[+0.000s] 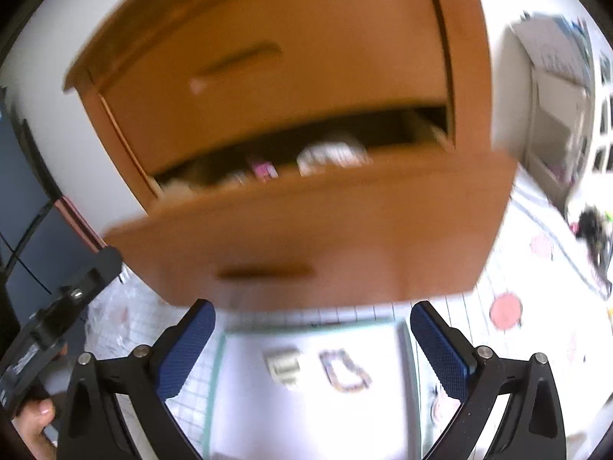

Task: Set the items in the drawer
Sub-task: 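Withdraw both open tools from the drawer back over the white tray, then lower the left tool onto the cream block while the right tool lowers onto the pipe-cleaner ring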

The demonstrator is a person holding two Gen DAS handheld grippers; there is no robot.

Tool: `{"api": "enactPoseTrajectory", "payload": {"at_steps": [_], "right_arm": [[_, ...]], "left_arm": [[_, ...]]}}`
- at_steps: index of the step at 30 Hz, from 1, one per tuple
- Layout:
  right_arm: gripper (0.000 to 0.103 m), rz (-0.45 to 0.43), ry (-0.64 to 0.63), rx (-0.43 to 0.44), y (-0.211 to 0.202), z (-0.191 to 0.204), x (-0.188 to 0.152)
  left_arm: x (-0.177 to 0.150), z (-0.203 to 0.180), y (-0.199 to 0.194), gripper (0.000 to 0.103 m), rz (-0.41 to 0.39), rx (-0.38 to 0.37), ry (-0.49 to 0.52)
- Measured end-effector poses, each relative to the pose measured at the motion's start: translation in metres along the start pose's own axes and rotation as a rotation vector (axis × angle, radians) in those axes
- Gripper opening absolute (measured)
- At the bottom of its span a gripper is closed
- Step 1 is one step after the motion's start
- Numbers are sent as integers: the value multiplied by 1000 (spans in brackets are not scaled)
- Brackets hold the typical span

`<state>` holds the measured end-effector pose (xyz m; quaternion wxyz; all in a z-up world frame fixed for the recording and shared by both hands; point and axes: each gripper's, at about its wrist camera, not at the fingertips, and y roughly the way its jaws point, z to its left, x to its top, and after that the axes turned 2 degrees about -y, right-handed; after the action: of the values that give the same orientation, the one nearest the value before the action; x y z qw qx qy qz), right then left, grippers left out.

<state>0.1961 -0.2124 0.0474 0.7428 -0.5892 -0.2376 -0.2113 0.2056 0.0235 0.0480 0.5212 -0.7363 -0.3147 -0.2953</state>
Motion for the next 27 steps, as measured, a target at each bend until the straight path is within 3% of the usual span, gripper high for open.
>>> {"api": "enactPoseTrajectory", "payload": {"at_steps": [4,15,27], "right_arm": [[103,59,45,-8,19,-14,-24],[103,218,92,-63,68,-37,-75],[103,306,39,-89,109,-33,-97]], "left_arm": [[-26,2,22,103,134,4,-25],[-98,23,67,103,353,100,-84],[-114,35,92,103,406,131,-130]]}}
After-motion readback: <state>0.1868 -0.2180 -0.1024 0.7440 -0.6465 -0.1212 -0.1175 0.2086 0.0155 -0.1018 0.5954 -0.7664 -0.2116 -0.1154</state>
